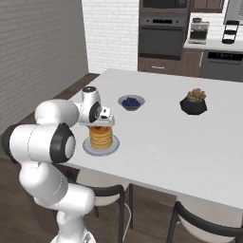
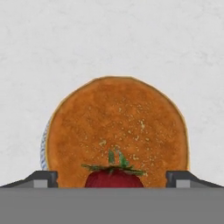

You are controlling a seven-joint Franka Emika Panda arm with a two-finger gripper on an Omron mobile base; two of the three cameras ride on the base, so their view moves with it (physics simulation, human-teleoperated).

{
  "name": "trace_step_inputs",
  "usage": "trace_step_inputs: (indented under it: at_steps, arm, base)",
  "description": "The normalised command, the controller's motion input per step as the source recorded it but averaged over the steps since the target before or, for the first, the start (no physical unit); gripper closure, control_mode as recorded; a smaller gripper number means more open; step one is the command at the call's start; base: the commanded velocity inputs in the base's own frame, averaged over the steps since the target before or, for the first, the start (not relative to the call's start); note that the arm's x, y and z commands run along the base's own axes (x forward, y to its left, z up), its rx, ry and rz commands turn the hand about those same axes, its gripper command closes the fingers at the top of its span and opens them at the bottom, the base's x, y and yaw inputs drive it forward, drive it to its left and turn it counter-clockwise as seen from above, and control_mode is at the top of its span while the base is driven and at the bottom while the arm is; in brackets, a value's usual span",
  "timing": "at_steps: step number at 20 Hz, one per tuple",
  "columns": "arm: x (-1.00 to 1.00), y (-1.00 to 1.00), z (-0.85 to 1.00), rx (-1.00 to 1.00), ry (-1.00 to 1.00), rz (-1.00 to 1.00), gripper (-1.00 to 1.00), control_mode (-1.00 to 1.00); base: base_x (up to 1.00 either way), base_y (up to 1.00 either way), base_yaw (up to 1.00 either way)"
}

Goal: Take the strawberry from the fridge and place it on top of the pancake, located on the dining counter.

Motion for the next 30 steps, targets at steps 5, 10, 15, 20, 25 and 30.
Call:
trace_step_inputs:
  at_steps: [5, 10, 15, 20, 25, 30]
  arm:
    - [-0.08, 0.0, 0.0, 0.0, 0.0, 0.0, -1.0, -1.0]
    - [-0.02, 0.0, 0.0, 0.0, -0.01, 0.0, -1.0, -1.0]
    - [-0.14, 0.0, 0.1, 0.0, -0.06, 0.0, -1.0, -1.0]
    - [-0.38, 0.0, 0.37, 0.0, -0.13, 0.0, -1.0, -1.0]
    - [-0.71, 0.0, 0.57, 0.01, -0.2, 0.0, -1.0, -1.0]
    - [-0.87, 0.0, 0.64, 0.01, -0.15, 0.0, -1.0, -1.0]
  base:
    - [0.0, 0.0, 0.0]
    - [0.0, 0.0, 0.0]
    - [0.0, 0.0, 0.0]
    - [0.0, 0.0, 0.0]
    - [0.0, 0.0, 0.0]
    - [0.0, 0.0, 0.0]
